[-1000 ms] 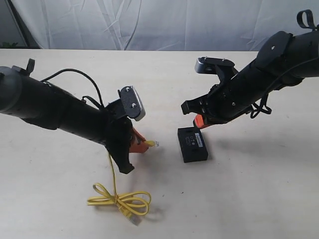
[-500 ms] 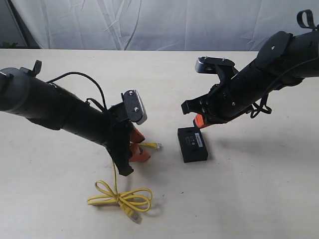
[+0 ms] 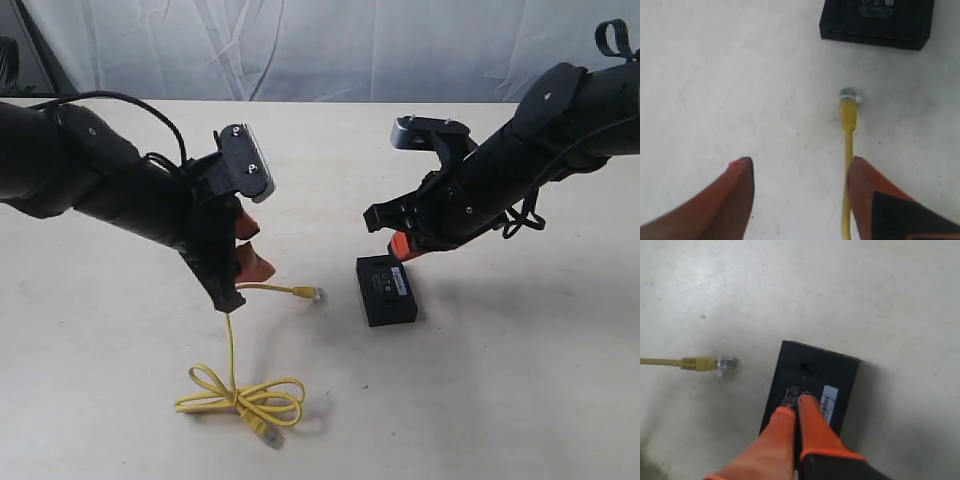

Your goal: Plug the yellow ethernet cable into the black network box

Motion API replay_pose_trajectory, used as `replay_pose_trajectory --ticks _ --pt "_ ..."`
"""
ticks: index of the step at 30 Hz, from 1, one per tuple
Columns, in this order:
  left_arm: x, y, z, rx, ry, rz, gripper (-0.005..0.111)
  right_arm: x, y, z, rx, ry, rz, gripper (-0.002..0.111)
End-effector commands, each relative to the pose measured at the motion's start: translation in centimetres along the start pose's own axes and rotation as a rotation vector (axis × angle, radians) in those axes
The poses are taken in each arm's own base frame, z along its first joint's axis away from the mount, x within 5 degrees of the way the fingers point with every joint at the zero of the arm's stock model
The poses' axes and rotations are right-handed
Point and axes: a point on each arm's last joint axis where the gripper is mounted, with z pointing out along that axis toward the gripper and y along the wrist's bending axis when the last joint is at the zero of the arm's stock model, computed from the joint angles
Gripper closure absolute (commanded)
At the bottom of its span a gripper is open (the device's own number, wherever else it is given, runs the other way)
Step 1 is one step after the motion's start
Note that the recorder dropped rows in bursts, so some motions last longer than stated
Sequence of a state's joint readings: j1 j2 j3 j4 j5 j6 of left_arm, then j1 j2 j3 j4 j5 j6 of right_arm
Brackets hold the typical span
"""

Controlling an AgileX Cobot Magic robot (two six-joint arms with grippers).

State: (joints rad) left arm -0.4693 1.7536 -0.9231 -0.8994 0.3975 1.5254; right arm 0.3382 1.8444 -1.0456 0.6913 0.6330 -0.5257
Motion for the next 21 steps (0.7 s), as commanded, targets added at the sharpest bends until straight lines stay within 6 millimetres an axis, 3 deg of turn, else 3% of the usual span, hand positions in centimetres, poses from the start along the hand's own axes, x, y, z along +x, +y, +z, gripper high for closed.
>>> replay_pose_trajectory --ticks 1,5,9,14,21 --pt "-1.0 0.9 -1.4 0.023 0.130 -0.054 0.053 0.2 -0.9 -0.3 0.034 0.024 0.014 0.109" --pt "-3.9 2.0 -3.2 0.057 0.152 -0.041 0.053 0.4 -4.7 -2.1 0.030 0.024 0.151 0.109" --pt "-5.8 1.2 -3.4 0.045 0.194 0.061 0.053 0.6 -8.3 -4.1 -0.003 -0.022 0.322 0.109" --pt "-6.8 0.3 -1.6 0.056 0.332 0.097 0.053 0.7 -10.0 -5.0 -0.012 -0.070 0.389 0.109" --pt "-8.5 -0.9 1.6 0.094 0.488 0.173 0.053 0.6 -10.2 -5.2 -0.023 -0.087 0.388 0.109"
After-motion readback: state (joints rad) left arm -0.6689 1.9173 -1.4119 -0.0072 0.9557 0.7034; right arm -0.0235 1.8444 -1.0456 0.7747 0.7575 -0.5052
